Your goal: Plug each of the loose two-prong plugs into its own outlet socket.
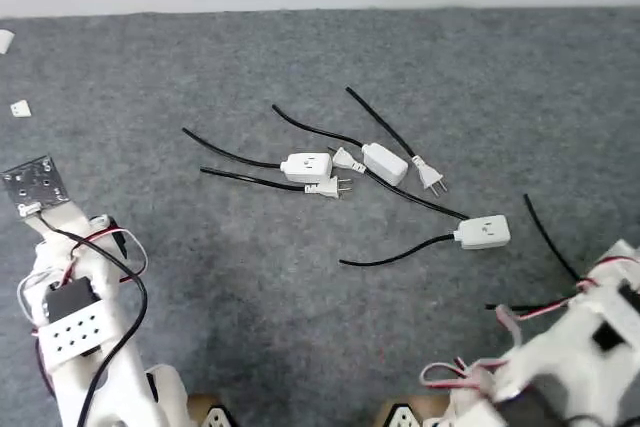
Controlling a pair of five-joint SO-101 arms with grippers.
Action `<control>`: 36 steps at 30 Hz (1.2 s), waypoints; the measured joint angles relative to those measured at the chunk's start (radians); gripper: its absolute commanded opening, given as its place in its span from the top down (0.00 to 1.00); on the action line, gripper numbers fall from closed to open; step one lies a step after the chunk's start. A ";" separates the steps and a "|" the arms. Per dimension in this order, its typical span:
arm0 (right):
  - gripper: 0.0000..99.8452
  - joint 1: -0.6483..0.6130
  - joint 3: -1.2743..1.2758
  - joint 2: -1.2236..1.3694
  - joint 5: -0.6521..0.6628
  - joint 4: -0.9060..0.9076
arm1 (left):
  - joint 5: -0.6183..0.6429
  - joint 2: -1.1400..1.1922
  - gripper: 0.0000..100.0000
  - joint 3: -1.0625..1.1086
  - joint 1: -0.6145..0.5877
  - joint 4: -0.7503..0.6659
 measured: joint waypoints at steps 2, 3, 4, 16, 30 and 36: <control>0.88 0.002 -0.058 0.083 0.000 0.000 | 0.000 0.000 0.93 0.000 0.000 0.000; 0.84 -0.002 -0.083 0.110 0.000 0.015 | 0.000 0.000 0.93 0.000 0.000 0.000; 0.80 -0.003 -0.104 0.126 0.000 0.038 | 0.000 0.000 0.93 0.000 0.000 0.000; 0.65 -0.135 -0.313 0.052 -0.166 0.470 | 0.000 0.000 0.93 0.015 0.002 -0.029; 0.65 -0.486 -0.127 -0.020 -0.427 0.443 | 0.000 0.000 0.93 0.018 0.006 -0.032; 0.66 -0.529 0.081 -0.020 -0.451 0.129 | 0.000 0.000 0.93 0.018 0.006 -0.032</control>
